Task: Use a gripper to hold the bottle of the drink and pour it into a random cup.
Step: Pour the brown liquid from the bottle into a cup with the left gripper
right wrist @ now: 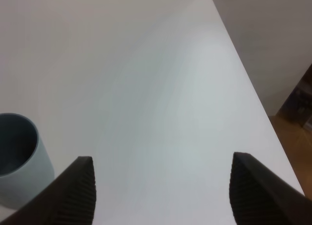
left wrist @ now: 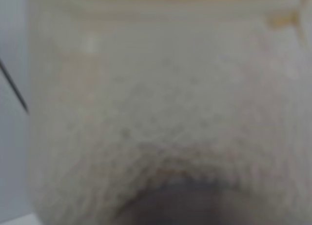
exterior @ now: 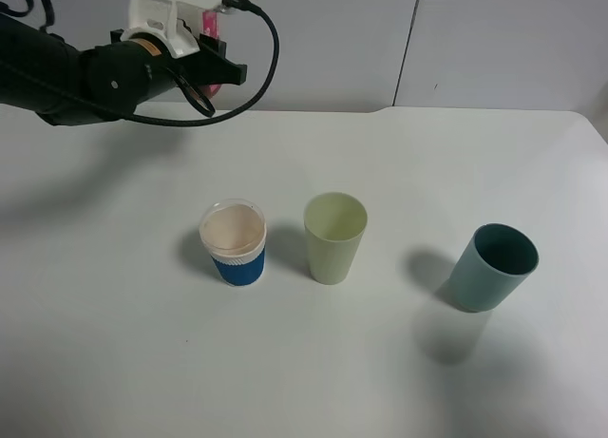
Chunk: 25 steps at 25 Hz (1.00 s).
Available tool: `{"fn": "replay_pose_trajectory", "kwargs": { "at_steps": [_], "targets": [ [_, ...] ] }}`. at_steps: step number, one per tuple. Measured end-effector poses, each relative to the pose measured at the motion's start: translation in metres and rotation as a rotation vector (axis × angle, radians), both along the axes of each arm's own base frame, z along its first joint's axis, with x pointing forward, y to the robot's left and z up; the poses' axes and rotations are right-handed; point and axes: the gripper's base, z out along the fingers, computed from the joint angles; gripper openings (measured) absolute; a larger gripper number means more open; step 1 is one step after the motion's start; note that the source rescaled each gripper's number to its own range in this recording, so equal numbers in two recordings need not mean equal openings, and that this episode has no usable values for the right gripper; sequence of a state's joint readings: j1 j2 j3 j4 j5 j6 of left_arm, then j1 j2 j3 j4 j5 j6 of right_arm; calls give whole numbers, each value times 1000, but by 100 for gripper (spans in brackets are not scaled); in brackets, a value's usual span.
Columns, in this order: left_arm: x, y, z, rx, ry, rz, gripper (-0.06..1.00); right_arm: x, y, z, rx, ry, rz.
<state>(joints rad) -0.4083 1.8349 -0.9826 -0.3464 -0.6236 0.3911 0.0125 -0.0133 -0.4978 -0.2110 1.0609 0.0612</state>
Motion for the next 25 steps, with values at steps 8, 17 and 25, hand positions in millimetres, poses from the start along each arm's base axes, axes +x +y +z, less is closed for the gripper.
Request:
{"fn": "replay_pose_trajectory", "kwargs": {
  "at_steps": [8, 17, 25],
  "targets": [
    [-36, 11, 29, 13, -3, -43, 0, 0, 0, 0, 0, 0, 0],
    [-61, 5, 56, 19, 63, -225, 0, 0, 0, 0, 0, 0, 0],
    [-71, -3, 49, 7, 187, -342, 0, 0, 0, 0, 0, 0, 0]
  ]
}}
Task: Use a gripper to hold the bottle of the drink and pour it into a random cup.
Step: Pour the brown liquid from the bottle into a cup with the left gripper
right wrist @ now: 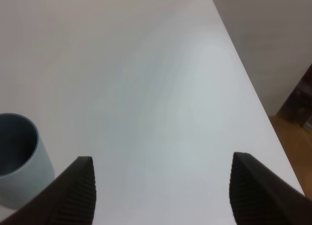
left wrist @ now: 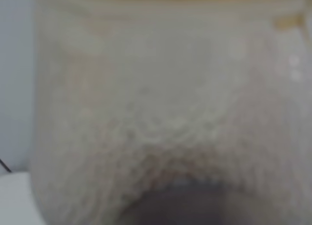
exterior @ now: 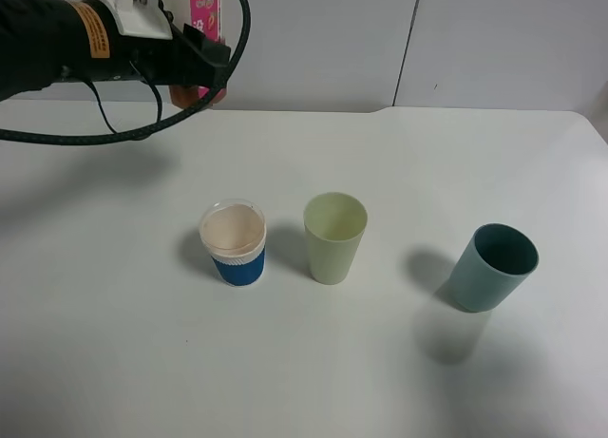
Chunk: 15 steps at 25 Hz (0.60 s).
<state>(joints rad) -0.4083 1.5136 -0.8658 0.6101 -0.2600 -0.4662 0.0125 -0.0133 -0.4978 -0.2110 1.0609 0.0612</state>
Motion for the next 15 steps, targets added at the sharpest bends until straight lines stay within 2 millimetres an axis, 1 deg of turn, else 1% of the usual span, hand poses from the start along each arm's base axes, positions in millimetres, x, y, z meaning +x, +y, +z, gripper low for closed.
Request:
{"fn": "replay_pose_trajectory", "kwargs": {
  "at_steps": [7, 11, 15],
  "targets": [
    [-6, -3, -10, 47, 114, -24, 0, 0, 0, 0, 0, 0, 0],
    [-15, -13, -17, 187, 127, -22, 0, 0, 0, 0, 0, 0, 0],
    [-23, -24, -18, 282, 97, 44, 0, 0, 0, 0, 0, 0, 0]
  ]
}}
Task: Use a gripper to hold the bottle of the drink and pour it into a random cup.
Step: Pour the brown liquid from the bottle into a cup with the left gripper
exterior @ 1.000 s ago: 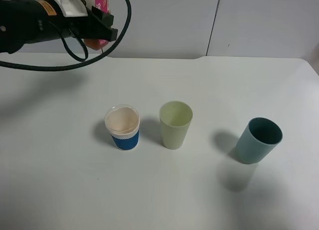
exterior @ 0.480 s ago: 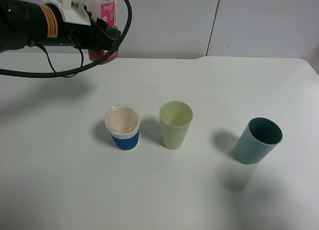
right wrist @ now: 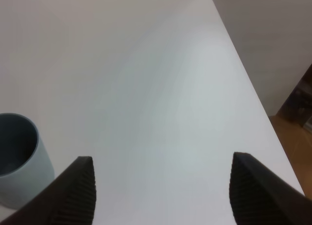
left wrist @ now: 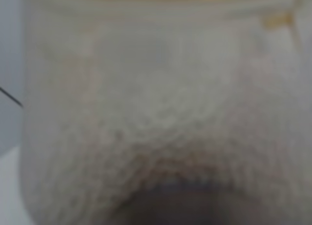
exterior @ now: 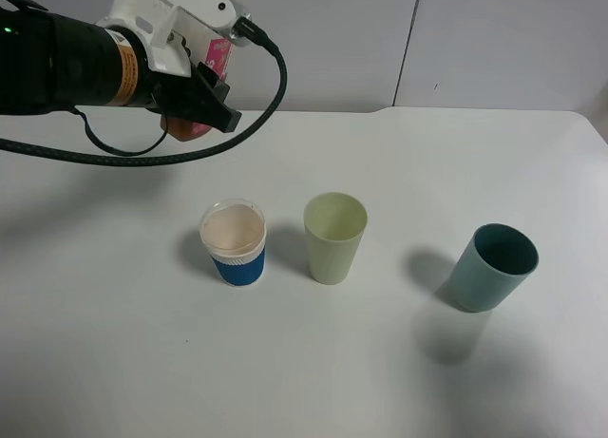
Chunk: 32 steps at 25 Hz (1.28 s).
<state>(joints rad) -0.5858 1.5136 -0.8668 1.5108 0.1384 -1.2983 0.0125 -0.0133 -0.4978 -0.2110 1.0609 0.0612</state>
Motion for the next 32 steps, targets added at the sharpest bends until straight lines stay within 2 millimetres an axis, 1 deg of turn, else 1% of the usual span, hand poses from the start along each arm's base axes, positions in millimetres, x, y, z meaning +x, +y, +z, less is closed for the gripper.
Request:
{"fn": "replay_pose_trajectory", "kwargs": {
  "at_steps": [5, 10, 19, 27, 32],
  "targets": [
    [-12, -17, 5, 109, -115, 21, 0, 0, 0, 0, 0, 0, 0],
    [-21, -29, 8, 140, -165, -14, 0, 0, 0, 0, 0, 0, 0],
    [-21, -29, 9, 151, -180, -4, 0, 0, 0, 0, 0, 0, 0],
    [-32, -39, 4, 218, -223, 12, 0, 0, 0, 0, 0, 0, 0],
    [-39, -44, -2, 291, -244, -18, 0, 0, 0, 0, 0, 0, 0]
  ]
}}
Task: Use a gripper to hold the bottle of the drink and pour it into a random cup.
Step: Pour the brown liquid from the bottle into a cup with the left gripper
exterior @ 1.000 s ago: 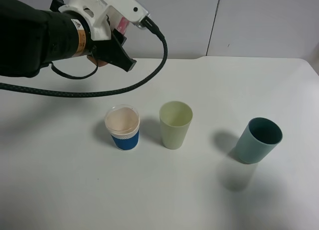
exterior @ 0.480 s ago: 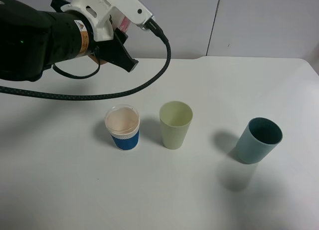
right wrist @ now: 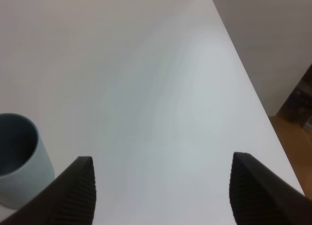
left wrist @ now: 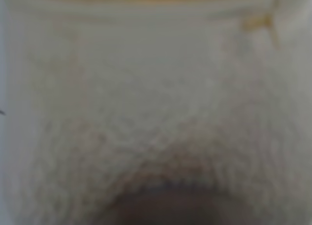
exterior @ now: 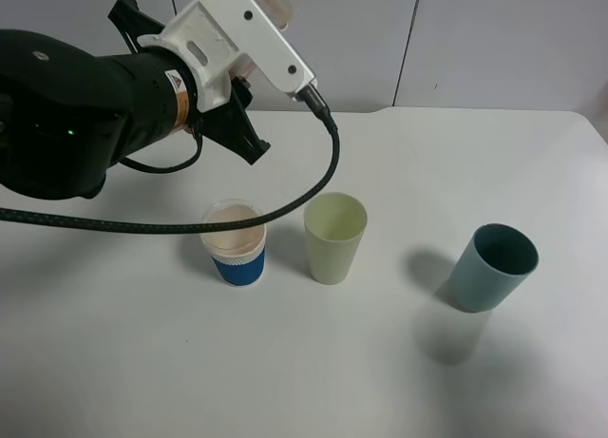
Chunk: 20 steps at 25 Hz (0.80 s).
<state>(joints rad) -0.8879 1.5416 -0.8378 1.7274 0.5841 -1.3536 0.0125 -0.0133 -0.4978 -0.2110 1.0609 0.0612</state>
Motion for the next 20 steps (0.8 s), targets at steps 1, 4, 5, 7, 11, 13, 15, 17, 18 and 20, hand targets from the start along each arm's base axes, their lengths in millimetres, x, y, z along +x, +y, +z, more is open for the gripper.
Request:
{"fn": "replay_pose_trajectory", "kwargs": {
  "at_steps": [1, 4, 5, 7, 11, 13, 15, 17, 18, 20],
  "targets": [
    [-2, -2, -1, 20, -5, -10, 0, 0, 0, 0, 0, 0, 0],
    [-6, -9, -7, 77, -14, -36, 0, 0, 0, 0, 0, 0, 0],
    [-7, -11, -10, 99, -17, -42, 0, 0, 0, 0, 0, 0, 0],
    [-10, -14, -14, 140, -27, -50, 0, 0, 0, 0, 0, 0, 0],
    [-13, -20, -21, 195, -42, -57, 0, 0, 0, 0, 0, 0, 0],
    [-14, -23, -25, 216, -46, -53, 0, 0, 0, 0, 0, 0, 0],
    [-16, -25, -29, 237, -49, -54, 0, 0, 0, 0, 0, 0, 0],
    [-16, -28, -35, 263, -48, -56, 0, 0, 0, 0, 0, 0, 0],
    [-17, -30, -38, 275, -48, -58, 0, 0, 0, 0, 0, 0, 0],
    [-18, -31, -43, 300, -53, -53, 0, 0, 0, 0, 0, 0, 0]
  ]
}}
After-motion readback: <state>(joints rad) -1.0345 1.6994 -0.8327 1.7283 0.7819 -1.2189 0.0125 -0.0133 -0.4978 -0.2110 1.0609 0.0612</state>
